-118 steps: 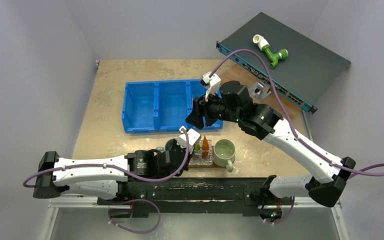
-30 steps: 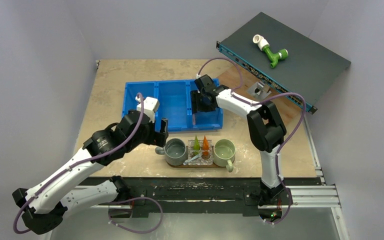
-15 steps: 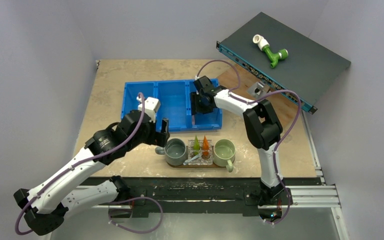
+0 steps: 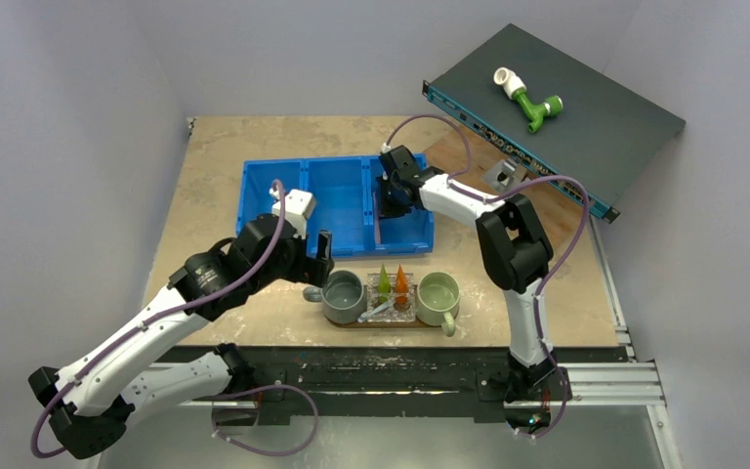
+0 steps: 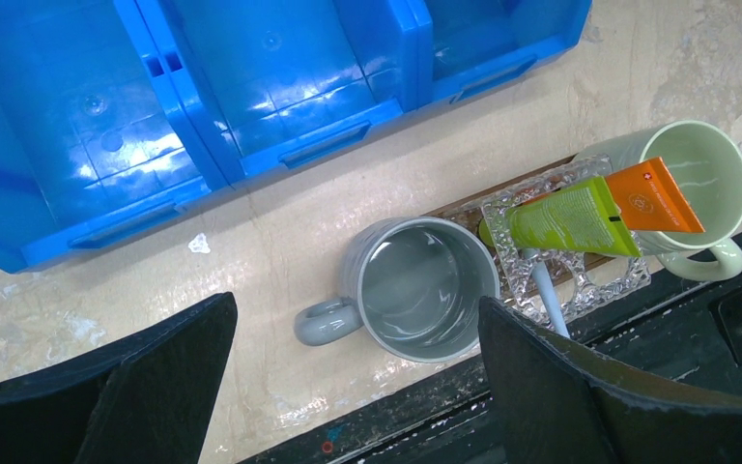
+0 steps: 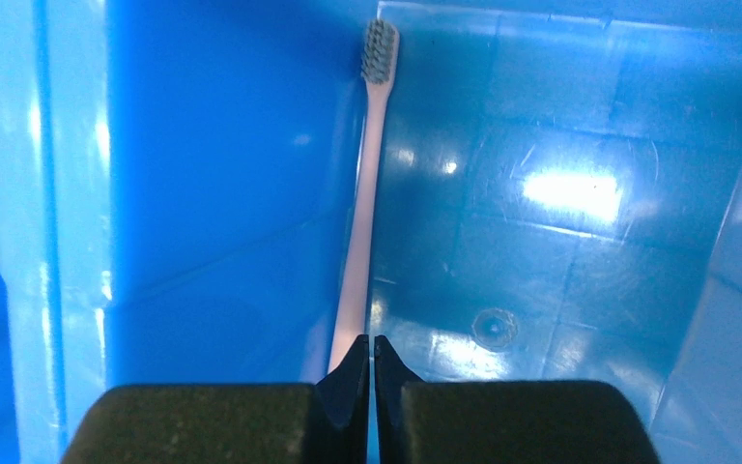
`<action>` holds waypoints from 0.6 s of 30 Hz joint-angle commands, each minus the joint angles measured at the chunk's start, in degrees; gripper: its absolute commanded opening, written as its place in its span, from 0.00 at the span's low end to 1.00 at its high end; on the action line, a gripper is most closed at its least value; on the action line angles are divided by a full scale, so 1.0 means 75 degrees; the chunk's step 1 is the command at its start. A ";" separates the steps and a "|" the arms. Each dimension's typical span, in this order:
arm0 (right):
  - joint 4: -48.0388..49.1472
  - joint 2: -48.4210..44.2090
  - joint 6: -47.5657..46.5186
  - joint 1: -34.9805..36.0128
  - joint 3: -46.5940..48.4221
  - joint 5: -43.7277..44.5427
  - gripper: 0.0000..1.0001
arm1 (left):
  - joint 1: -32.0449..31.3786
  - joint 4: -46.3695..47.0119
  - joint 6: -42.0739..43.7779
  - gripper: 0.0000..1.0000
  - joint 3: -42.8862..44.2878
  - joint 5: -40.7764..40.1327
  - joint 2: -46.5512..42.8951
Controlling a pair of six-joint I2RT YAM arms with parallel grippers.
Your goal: Prepare toiletry sets of a toothbrush and toothpaste on the tray
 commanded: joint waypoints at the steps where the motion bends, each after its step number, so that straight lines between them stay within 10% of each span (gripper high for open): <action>1: 0.0535 -0.0218 0.0311 -0.0099 0.0110 -0.0582 0.00 | 0.0050 0.0261 0.0080 0.95 0.0070 0.0103 0.0046; 18: 0.1199 0.0814 0.0962 -0.0203 0.0564 -0.1758 0.00 | 0.0053 0.0217 0.0060 0.95 0.0201 0.0202 0.0161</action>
